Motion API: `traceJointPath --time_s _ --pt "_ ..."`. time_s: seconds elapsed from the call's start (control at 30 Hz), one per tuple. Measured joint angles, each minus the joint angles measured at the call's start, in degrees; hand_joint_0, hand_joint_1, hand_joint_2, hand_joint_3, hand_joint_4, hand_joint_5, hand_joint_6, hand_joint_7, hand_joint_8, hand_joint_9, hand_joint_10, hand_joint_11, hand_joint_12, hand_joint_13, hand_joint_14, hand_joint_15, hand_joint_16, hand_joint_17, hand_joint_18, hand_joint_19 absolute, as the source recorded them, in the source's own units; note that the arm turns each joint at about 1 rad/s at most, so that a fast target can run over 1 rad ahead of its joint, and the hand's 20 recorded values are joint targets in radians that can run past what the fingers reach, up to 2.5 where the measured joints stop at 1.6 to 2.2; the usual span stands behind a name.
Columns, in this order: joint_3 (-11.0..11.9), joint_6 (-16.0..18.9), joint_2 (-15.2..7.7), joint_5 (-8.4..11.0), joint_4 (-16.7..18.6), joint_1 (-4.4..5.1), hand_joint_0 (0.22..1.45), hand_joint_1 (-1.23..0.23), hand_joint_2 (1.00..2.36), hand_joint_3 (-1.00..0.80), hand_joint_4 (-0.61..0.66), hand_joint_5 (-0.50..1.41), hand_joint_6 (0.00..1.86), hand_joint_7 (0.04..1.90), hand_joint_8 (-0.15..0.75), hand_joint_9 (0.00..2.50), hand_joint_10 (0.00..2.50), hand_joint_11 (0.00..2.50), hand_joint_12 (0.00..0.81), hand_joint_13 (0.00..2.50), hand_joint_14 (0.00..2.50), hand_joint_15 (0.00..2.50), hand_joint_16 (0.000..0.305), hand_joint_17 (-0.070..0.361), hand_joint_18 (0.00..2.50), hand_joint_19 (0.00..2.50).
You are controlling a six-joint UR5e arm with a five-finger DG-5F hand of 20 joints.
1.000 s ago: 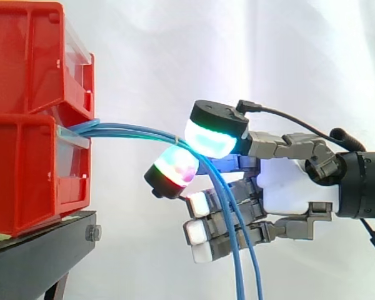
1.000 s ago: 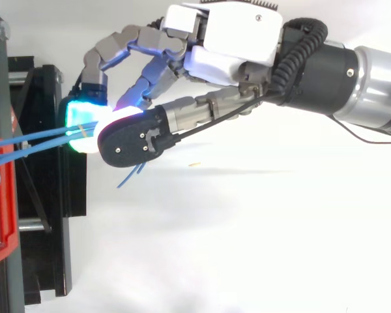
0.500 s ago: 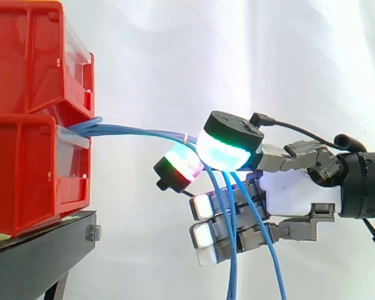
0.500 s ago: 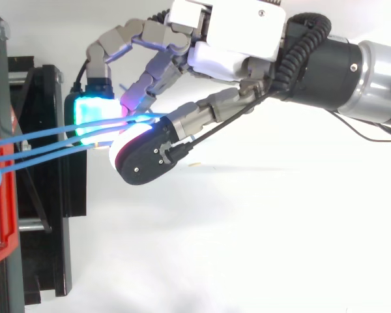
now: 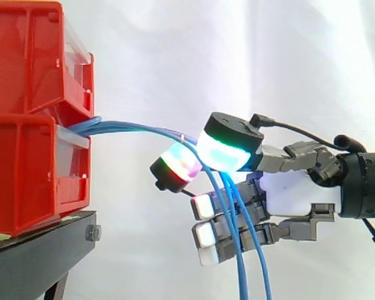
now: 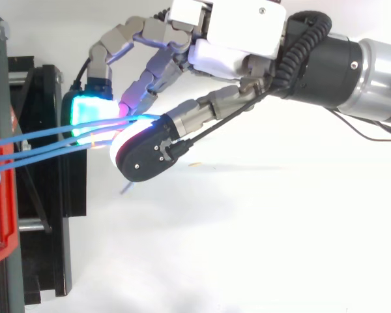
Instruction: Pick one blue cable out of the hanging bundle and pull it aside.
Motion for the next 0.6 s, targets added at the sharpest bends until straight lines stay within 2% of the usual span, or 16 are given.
traceJointPath --time_s 0.2,0.6 --pt "0.0 0.0 0.0 -0.01 0.0 -0.02 0.52 -0.67 1.0 -0.5 -0.04 -0.11 0.91 0.87 0.256 1.06 0.02 0.55 0.283 0.96 0.02 0.56 0.045 0.101 0.73 0.47" --pt "0.0 0.0 0.0 -0.01 -0.1 -0.07 0.5 -0.59 1.0 -0.5 -0.01 -0.11 0.88 0.87 0.264 1.06 0.02 0.53 0.295 0.97 0.02 0.55 0.047 0.106 0.74 0.47"
